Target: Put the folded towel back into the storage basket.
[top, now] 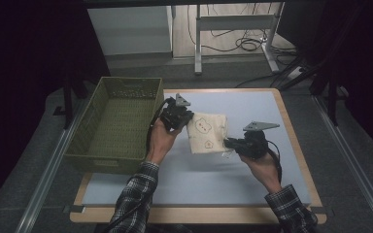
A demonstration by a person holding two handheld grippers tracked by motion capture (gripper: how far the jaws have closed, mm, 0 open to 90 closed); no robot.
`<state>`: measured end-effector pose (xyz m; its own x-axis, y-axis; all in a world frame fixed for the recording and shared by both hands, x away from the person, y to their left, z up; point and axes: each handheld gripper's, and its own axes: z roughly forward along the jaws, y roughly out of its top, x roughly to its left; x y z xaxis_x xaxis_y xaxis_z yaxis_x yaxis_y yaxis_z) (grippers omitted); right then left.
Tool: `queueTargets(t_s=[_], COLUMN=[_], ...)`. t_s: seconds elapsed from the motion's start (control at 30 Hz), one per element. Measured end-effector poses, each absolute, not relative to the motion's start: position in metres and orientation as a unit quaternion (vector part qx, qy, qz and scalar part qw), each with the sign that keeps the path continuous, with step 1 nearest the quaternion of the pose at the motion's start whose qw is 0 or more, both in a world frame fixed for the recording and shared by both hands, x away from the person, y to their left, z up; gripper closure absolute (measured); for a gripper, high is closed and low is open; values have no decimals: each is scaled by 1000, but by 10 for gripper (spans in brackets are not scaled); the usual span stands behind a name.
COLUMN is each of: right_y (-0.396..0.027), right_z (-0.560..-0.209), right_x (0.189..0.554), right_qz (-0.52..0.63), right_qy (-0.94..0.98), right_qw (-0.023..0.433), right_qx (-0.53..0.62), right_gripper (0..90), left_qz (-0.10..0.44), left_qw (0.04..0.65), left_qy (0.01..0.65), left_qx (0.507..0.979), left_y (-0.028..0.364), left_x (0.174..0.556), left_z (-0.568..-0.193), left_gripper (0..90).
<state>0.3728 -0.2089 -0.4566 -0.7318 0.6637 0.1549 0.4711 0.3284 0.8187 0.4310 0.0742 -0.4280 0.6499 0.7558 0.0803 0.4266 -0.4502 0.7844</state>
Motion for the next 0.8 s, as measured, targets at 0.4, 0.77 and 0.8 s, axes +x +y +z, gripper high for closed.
queueTargets(t_s=[0.4, 0.77, 0.8], right_y=[-181, -154, -152], right_z=[-449, -434, -433], right_x=[382, 390, 391], right_qz=[464, 464, 465], right_qy=[812, 818, 818], right_qw=[101, 105, 105], right_qx=[338, 323, 322], right_gripper=[833, 833, 833], left_qz=[237, 259, 262], left_qw=[364, 363, 363], left_qy=[373, 380, 381], left_qx=[820, 810, 809], left_y=[100, 122, 124], left_x=[435, 437, 438], left_z=[-413, -397, -395], left_gripper=[844, 844, 844])
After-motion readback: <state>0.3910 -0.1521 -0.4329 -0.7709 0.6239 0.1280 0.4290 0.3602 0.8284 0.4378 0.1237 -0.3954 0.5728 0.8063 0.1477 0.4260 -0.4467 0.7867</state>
